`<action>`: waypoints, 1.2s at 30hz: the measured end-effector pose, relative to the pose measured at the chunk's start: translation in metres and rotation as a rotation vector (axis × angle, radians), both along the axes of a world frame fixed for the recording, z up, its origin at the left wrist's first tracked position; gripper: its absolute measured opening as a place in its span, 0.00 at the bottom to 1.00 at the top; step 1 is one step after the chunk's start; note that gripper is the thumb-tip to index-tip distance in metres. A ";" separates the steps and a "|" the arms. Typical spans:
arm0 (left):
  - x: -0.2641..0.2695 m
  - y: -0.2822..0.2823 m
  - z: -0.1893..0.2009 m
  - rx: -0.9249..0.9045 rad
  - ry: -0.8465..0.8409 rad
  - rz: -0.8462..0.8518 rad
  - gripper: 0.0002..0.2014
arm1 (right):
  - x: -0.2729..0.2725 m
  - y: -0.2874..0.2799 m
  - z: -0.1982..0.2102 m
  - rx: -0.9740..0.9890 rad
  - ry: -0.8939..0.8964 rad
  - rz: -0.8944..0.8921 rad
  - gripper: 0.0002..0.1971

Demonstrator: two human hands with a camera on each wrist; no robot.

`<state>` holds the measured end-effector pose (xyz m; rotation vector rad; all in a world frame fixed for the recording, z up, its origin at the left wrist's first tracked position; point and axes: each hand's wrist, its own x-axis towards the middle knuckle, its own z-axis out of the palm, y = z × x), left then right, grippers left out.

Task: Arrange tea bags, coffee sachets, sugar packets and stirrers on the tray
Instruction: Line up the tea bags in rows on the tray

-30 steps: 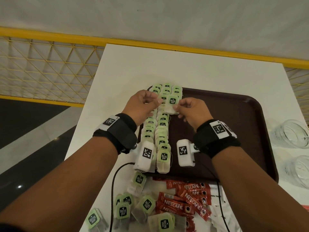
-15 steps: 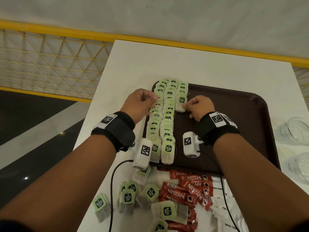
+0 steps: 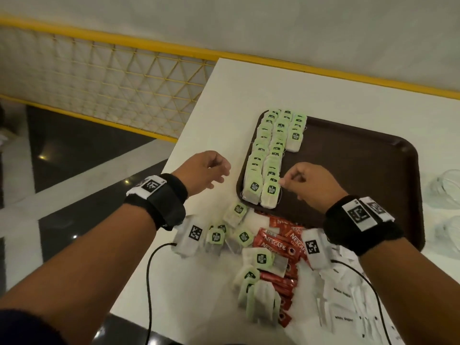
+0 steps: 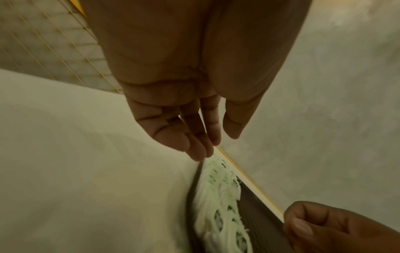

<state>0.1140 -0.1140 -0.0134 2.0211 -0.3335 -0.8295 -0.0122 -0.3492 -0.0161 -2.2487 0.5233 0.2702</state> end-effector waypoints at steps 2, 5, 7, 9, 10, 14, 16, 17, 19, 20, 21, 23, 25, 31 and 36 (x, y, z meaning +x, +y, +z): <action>-0.013 0.025 -0.001 0.080 -0.034 -0.022 0.04 | -0.013 0.018 -0.003 0.021 0.008 0.067 0.09; -0.032 0.058 -0.007 0.191 -0.105 -0.048 0.04 | -0.031 0.050 -0.011 0.055 0.033 0.148 0.07; -0.043 0.076 -0.014 0.293 -0.160 -0.096 0.04 | -0.038 0.070 -0.016 0.052 0.048 0.193 0.06; -0.052 0.091 -0.023 0.412 -0.199 -0.165 0.06 | -0.041 0.089 -0.018 0.014 0.067 0.263 0.06; -0.056 0.097 -0.028 0.463 -0.205 -0.189 0.09 | -0.039 0.097 -0.020 -0.021 0.070 0.310 0.06; -0.068 0.116 -0.046 0.590 -0.255 -0.254 0.23 | -0.029 0.127 -0.025 -0.200 0.063 0.488 0.11; -0.070 0.119 -0.050 0.609 -0.310 -0.291 0.27 | -0.021 0.141 -0.029 -0.270 0.069 0.523 0.16; -0.072 0.121 -0.051 0.600 -0.325 -0.297 0.27 | -0.017 0.147 -0.030 -0.304 0.093 0.527 0.19; -0.074 0.121 -0.050 0.579 -0.336 -0.293 0.27 | -0.010 0.157 -0.032 -0.372 0.167 0.536 0.24; -0.075 0.122 -0.049 0.576 -0.340 -0.294 0.27 | -0.008 0.161 -0.033 -0.407 0.206 0.548 0.26; -0.075 0.122 -0.049 0.577 -0.344 -0.298 0.26 | -0.007 0.164 -0.034 -0.439 0.234 0.557 0.26; -0.077 0.121 -0.048 0.589 -0.343 -0.319 0.24 | -0.007 0.169 -0.036 -0.485 0.255 0.555 0.26; -0.078 0.120 -0.048 0.598 -0.337 -0.332 0.23 | -0.007 0.173 -0.037 -0.484 0.259 0.521 0.26; -0.081 0.120 -0.048 0.563 -0.268 -0.270 0.23 | -0.010 0.185 -0.038 -0.446 0.305 0.442 0.24; -0.081 0.126 -0.051 0.514 -0.235 -0.230 0.24 | -0.012 0.193 -0.035 -0.437 0.254 0.429 0.14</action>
